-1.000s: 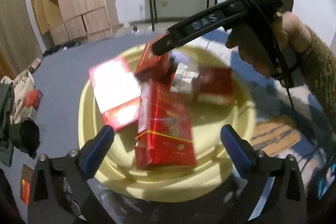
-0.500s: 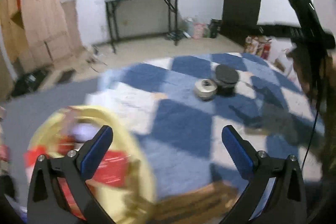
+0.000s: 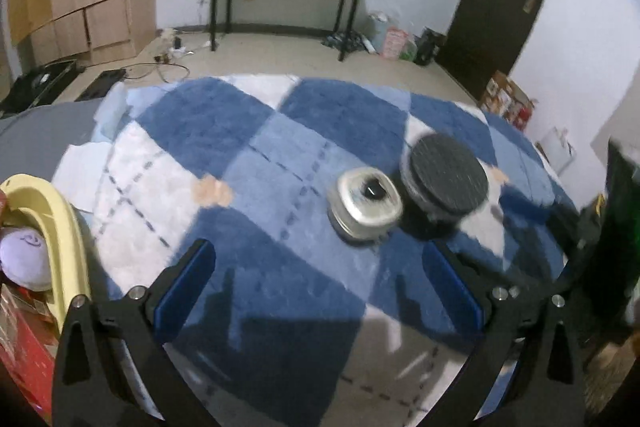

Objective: Organize rigid objects
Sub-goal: 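Move left tool to the white round tin while right tool approaches black sponge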

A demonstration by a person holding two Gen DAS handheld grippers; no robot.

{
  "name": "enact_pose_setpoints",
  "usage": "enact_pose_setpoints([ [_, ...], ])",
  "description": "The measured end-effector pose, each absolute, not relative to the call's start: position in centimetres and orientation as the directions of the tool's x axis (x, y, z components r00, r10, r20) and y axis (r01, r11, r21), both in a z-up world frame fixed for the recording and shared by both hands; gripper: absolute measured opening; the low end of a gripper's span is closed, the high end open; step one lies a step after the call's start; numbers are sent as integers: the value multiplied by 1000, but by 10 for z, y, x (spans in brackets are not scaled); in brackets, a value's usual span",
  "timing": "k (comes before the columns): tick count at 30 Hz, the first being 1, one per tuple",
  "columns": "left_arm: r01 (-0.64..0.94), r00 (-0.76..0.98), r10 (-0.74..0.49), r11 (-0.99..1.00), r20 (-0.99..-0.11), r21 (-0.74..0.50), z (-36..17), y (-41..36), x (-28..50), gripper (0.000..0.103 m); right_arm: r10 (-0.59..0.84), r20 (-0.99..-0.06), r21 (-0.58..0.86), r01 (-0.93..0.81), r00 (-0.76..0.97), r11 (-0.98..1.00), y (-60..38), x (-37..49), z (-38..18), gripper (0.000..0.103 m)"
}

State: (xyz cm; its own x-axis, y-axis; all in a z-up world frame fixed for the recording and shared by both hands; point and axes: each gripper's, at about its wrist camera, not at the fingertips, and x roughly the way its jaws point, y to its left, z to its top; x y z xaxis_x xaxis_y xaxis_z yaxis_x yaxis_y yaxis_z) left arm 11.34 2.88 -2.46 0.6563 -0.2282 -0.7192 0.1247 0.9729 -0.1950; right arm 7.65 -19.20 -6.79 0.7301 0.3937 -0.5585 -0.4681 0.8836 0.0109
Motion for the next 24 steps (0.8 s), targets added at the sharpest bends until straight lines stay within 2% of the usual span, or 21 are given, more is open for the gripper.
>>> enact_pose_setpoints([
  [8, 81, 678, -193, 979, -709, -189, -25, 46, 115, 103, 410, -585, 56, -470, 700, 881, -189, 130, -66, 102],
  [16, 144, 652, -213, 977, -728, -156, -37, 21, 118, 103, 450, -566, 122, -470, 691, 874, -193, 148, -69, 102],
  [24, 168, 648, -201, 979, -735, -119, -46, 11, 116, 103, 432, -558, 117, -449, 708, 886, -196, 155, -68, 100],
])
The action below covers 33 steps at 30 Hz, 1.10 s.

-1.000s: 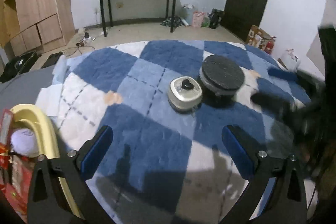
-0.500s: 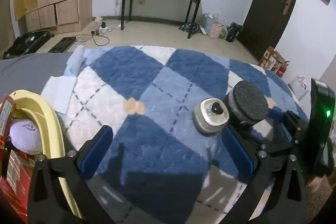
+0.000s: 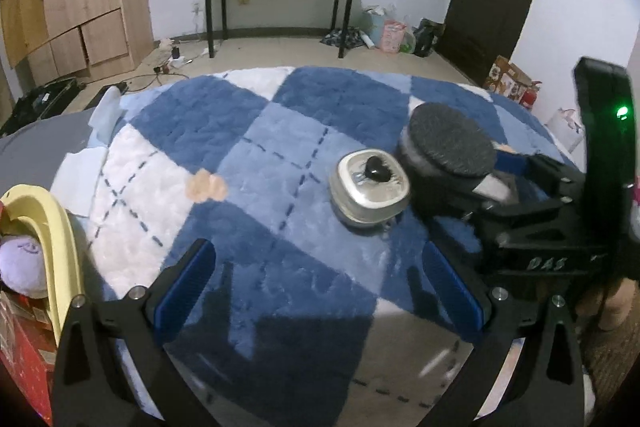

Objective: Organize rigid objects
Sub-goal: 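Move left tool to the white round tin while right tool approaches black sponge, then grasp white round tin with left tool while right tool grasps black round sponge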

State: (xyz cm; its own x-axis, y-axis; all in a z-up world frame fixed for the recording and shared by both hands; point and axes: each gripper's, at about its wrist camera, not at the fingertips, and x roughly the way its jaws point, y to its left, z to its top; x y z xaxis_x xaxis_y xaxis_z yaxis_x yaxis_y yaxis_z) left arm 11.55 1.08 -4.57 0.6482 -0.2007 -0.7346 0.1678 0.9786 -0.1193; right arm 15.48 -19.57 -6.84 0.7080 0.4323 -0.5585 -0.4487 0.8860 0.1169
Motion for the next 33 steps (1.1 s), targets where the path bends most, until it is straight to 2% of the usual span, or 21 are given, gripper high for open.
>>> enact_pose_setpoints([
  [7, 217, 643, -238, 968, -728, -125, -56, -14, 125, 103, 398, -558, 140, -390, 728, 910, -212, 165, -66, 101],
  [13, 219, 680, -213, 972, -701, -83, -62, -34, 141, 103, 407, -548, 184, -370, 730, 911, -223, 172, -64, 101],
  [20, 172, 679, -209, 977, -704, -124, -65, -25, 158, 103, 383, -544, 186, -337, 747, 923, -232, 172, -63, 102],
  [25, 126, 696, -196, 980, -691, -152, -67, -16, 161, 85, 394, -531, 185, -351, 750, 918, -225, 174, -61, 102],
  [26, 120, 702, -193, 981, -685, -153, -66, -15, 161, 77, 398, -529, 185, -355, 750, 916, -225, 174, -61, 102],
  [30, 120, 708, -195, 980, -679, -156, -66, -15, 162, 68, 399, -531, 177, -363, 747, 915, -216, 180, -61, 101],
  [31, 127, 710, -201, 979, -675, -157, -65, -15, 161, 65, 401, -530, 178, -364, 747, 914, -214, 183, -60, 99],
  [32, 139, 710, -212, 977, -672, -161, -65, -16, 160, 55, 398, -526, 176, -362, 752, 916, -212, 185, -60, 87],
  [33, 149, 711, -218, 976, -669, -159, -64, -17, 158, 52, 394, -526, 170, -361, 754, 917, -210, 187, -60, 79],
])
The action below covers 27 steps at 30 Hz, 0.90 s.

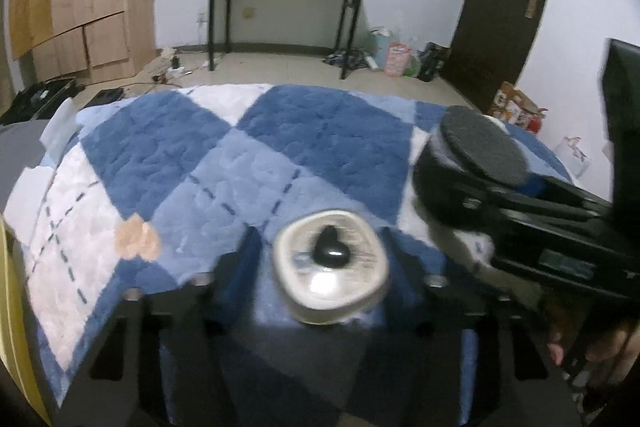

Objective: Organize rigid objects
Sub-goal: 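Grasp white round tin with left tool while right tool grasps black round sponge, then carry tin and sponge with both tools over the yellow tray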

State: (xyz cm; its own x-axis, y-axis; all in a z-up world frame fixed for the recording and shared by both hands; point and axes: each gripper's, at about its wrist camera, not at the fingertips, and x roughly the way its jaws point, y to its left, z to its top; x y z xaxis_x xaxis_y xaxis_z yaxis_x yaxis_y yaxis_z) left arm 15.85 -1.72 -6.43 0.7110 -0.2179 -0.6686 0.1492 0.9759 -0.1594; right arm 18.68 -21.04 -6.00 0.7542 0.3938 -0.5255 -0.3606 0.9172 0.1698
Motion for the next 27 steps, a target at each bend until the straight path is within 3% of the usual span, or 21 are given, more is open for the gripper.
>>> enact_pose_setpoints([
  [1, 150, 713, -216, 976, -667, -156, -64, -17, 158, 52, 400, -538, 168, -370, 742, 914, -208, 190, -62, 72],
  [9, 179, 723, -232, 973, -650, -148, -51, -10, 149, 52, 427, -513, 188, -388, 745, 902, -213, 189, -62, 69],
  [15, 169, 741, -250, 968, -624, -187, -2, 34, 113, 52, 488, -457, 156, -473, 744, 867, -205, 152, -44, 69],
  [22, 86, 805, -105, 994, -584, -60, 68, 129, 45, 52, 682, -429, 145, -700, 593, 700, -133, 97, 0, 69],
  [27, -53, 809, 34, 998, -587, -15, 76, 204, 7, 52, 758, -491, 127, -826, 429, 550, -36, 82, 11, 69],
])
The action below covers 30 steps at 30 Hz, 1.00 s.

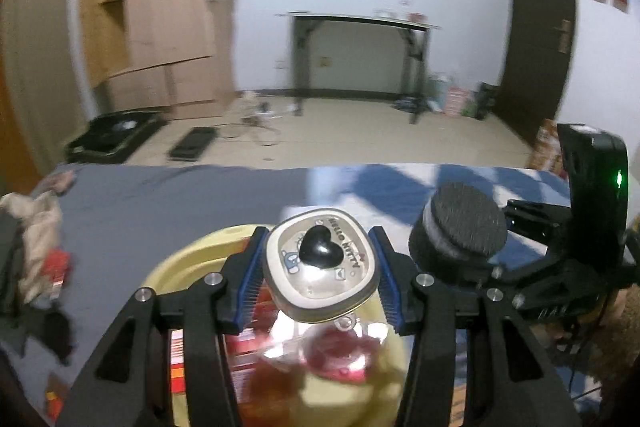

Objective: Organize rigid objects
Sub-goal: 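Carry tin and sponge with both tools over the yellow tray, then open both tools to drop tin and sponge into the yellow tray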

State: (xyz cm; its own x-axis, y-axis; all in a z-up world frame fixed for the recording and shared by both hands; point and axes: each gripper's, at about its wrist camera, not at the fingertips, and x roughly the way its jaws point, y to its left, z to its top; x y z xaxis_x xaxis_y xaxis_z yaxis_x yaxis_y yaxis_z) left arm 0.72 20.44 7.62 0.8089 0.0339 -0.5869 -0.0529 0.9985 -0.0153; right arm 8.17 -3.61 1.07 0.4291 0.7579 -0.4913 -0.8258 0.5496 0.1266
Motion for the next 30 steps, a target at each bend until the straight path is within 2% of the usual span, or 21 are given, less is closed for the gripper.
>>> enact_pose_setpoints([
  [3, -116, 795, 83, 993, -601, -16, 67, 239, -5, 52, 750, -540, 87, -861, 382, 500, 9, 75, 1, 69],
  [9, -173, 719, 88, 983, -689, -55, 28, 269, 3, 52, 725, -615, 49, -903, 310, 427, 71, 81, -12, 69],
  [16, -182, 677, 58, 979, -733, -91, -5, 278, 8, 52, 721, -617, 29, -907, 315, 421, 103, 96, -30, 70],
  [22, -202, 704, 79, 975, -706, -92, -5, 280, 5, 52, 718, -613, -5, -911, 328, 412, 111, 82, -32, 71],
  [23, -204, 706, 88, 976, -703, -83, -5, 278, 5, 57, 722, -607, -7, -911, 331, 411, 110, 80, -33, 72],
  [24, -204, 711, 94, 976, -697, -76, -5, 276, 5, 68, 728, -599, -6, -911, 333, 412, 108, 78, -34, 72],
  [25, -207, 720, 101, 976, -686, -74, -4, 273, 4, 75, 735, -591, -1, -911, 332, 412, 101, 76, -36, 75],
  [26, -214, 729, 107, 974, -677, -76, -3, 273, 2, 86, 739, -585, -2, -911, 335, 411, 97, 74, -37, 80],
  [30, -269, 774, 156, 958, -613, -96, 12, 266, -6, 100, 763, -539, -10, -908, 358, 419, 76, 69, -35, 90],
])
